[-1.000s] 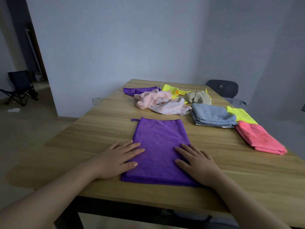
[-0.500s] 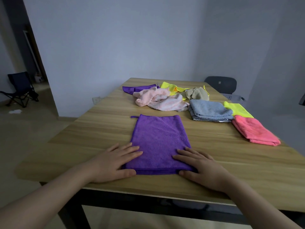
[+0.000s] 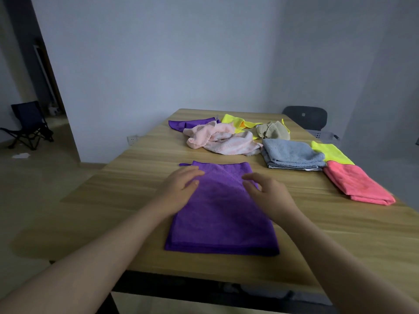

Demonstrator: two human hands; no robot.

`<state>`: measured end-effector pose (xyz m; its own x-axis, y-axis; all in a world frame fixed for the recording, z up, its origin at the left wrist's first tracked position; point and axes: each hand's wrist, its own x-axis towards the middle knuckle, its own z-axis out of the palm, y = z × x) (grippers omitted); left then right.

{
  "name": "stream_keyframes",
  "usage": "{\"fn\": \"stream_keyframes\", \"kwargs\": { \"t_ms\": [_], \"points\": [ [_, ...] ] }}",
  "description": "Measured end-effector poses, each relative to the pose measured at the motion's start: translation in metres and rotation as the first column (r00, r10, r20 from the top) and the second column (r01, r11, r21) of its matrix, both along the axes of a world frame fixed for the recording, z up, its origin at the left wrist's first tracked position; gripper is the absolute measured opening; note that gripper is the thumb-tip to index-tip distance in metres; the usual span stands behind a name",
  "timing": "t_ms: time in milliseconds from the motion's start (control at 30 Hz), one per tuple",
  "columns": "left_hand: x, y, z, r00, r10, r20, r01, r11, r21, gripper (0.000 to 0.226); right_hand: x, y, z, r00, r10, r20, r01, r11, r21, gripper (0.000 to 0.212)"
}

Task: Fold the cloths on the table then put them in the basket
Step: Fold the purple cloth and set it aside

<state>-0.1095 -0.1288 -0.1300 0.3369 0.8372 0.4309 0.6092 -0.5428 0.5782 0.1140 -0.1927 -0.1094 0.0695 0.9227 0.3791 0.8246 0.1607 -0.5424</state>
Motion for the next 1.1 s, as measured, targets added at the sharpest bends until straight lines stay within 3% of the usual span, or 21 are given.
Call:
{"fn": "stream_keyframes", "kwargs": {
  "t_ms": [100, 200, 433, 567, 667, 800, 900, 1000, 1100],
  "points": [
    [0.015, 0.022, -0.009, 0.957, -0.032, -0.288, -0.015, 0.987, -0.158, 0.056, -0.005, 0.034, -0.01, 0.983, 0.022, 0.181, 0.005, 0.988, -0.152, 0.047],
    [0.014, 0.041, -0.018, 0.842, 0.002, -0.539, -0.135, 0.969, -0.206, 0.07, 0.004, 0.06, -0.028, 0.952, 0.088, 0.292, 0.014, 0.944, -0.33, 0.062],
    [0.012, 0.067, -0.02, 0.77, 0.029, -0.638, -0.207, 0.957, -0.206, 0.077, 0.018, 0.096, -0.042, 0.908, 0.099, 0.406, 0.075, 0.917, -0.391, 0.076],
    [0.015, 0.08, -0.021, 0.776, 0.037, -0.63, -0.203, 0.96, -0.193, 0.075, 0.02, 0.107, -0.042, 0.915, 0.088, 0.393, 0.07, 0.927, -0.369, 0.074],
    [0.014, 0.082, -0.021, 0.827, 0.053, -0.559, -0.174, 0.971, -0.165, 0.072, 0.02, 0.106, -0.04, 0.96, 0.036, 0.278, 0.033, 0.97, -0.239, 0.061],
    [0.005, 0.069, -0.022, 0.995, 0.007, -0.102, -0.022, 0.989, -0.144, 0.052, 0.023, 0.081, -0.034, 0.996, 0.057, 0.07, -0.062, 0.995, 0.074, 0.032],
    [-0.001, 0.047, -0.021, 0.995, -0.051, 0.089, 0.068, 0.978, -0.195, 0.041, 0.025, 0.057, -0.031, 0.986, 0.155, 0.055, -0.159, 0.984, 0.076, 0.023],
    [-0.007, 0.019, -0.017, 0.985, -0.137, 0.105, 0.15, 0.981, -0.126, 0.042, 0.026, 0.029, -0.028, 0.962, 0.271, 0.019, -0.271, 0.957, 0.104, 0.019],
    [-0.02, -0.01, -0.014, 0.969, -0.247, -0.004, 0.246, 0.966, -0.077, 0.043, 0.031, 0.001, -0.025, 0.918, 0.366, 0.149, -0.39, 0.903, 0.182, 0.016]
  ]
}}
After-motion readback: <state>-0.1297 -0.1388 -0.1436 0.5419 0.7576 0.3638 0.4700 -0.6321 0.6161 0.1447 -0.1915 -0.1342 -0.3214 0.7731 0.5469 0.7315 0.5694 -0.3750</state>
